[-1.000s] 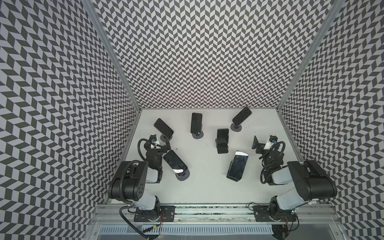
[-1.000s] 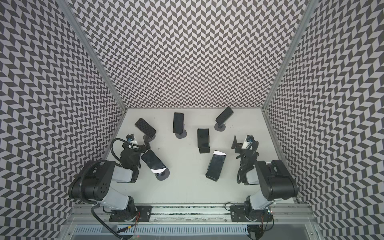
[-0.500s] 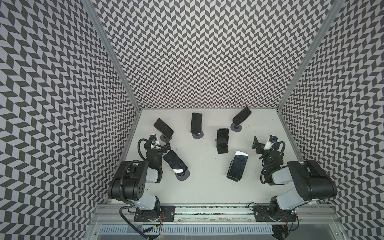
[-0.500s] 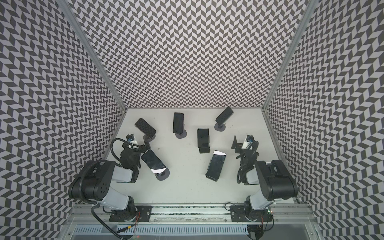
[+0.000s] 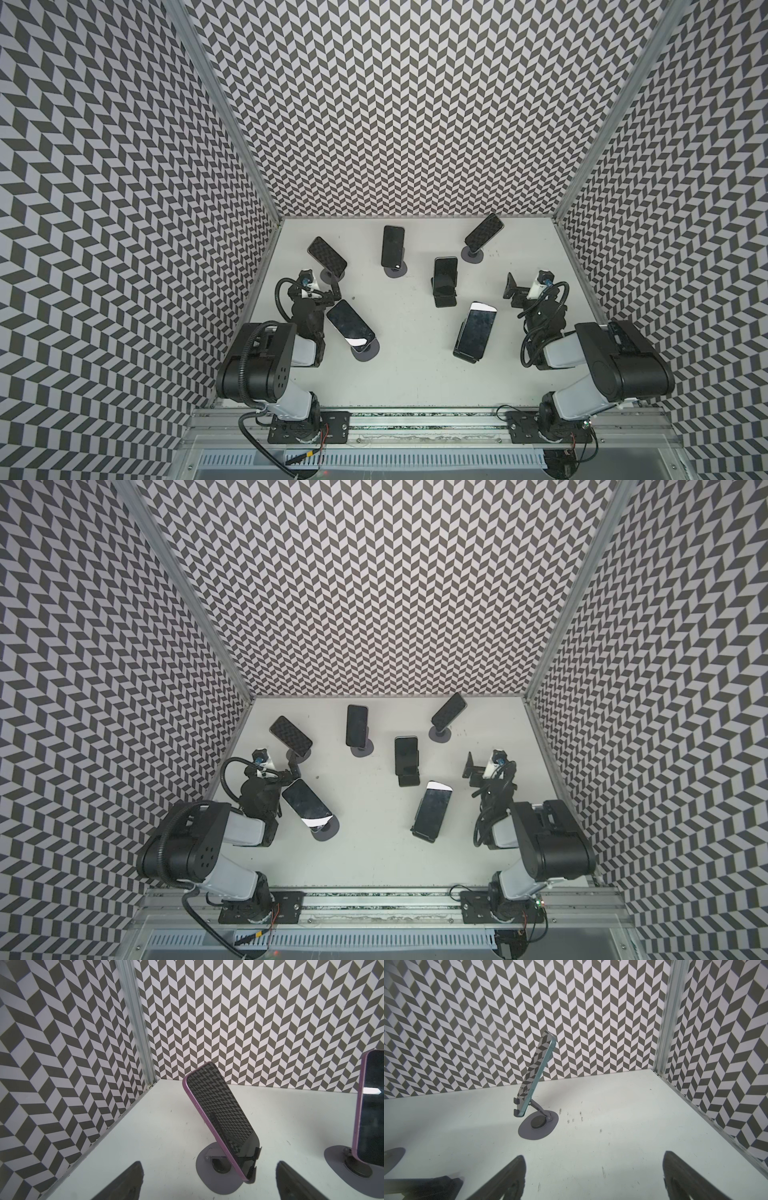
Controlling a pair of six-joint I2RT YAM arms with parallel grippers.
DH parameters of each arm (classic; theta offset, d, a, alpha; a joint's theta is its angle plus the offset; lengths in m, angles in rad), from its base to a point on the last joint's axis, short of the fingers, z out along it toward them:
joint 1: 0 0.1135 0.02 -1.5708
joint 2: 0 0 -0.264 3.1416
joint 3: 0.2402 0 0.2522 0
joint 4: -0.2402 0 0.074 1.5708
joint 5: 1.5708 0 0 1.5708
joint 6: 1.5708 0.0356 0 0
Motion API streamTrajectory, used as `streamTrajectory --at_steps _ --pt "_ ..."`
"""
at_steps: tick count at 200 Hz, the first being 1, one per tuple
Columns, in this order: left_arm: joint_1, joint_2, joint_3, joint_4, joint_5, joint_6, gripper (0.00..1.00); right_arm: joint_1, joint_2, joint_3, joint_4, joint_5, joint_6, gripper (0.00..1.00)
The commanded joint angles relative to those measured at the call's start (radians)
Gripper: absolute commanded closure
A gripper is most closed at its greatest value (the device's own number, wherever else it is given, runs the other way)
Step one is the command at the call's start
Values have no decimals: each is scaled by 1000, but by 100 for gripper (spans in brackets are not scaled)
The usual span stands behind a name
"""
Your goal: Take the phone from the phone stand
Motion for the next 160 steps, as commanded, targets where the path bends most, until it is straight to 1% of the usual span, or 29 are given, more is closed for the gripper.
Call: streamTrajectory --at_steps 1,21,43,86,88,127,160 --pt "6 -53 -23 32 -21 -15 1 -2 -40 15 -4 34 14 0" --pt "9 -99 -27 -3 -25 -19 1 -1 -61 15 -32 15 7 0" --pt "15 -137 -38 -21 -46 -37 0 -1 -84 15 -37 34 11 0" --pt "32 -203 -40 -69 -71 -70 0 -1 -117 15 -66 36 10 0" --pt "32 -205 -40 -71 -73 -72 0 -1 -119 40 -68 36 8 0" --pt "57 -278 -18 -161 -104 -117 0 -1 -165 95 -183 32 6 0" --pt "62 -308 14 -192 -131 -107 0 -1 -189 147 -270 39 8 0"
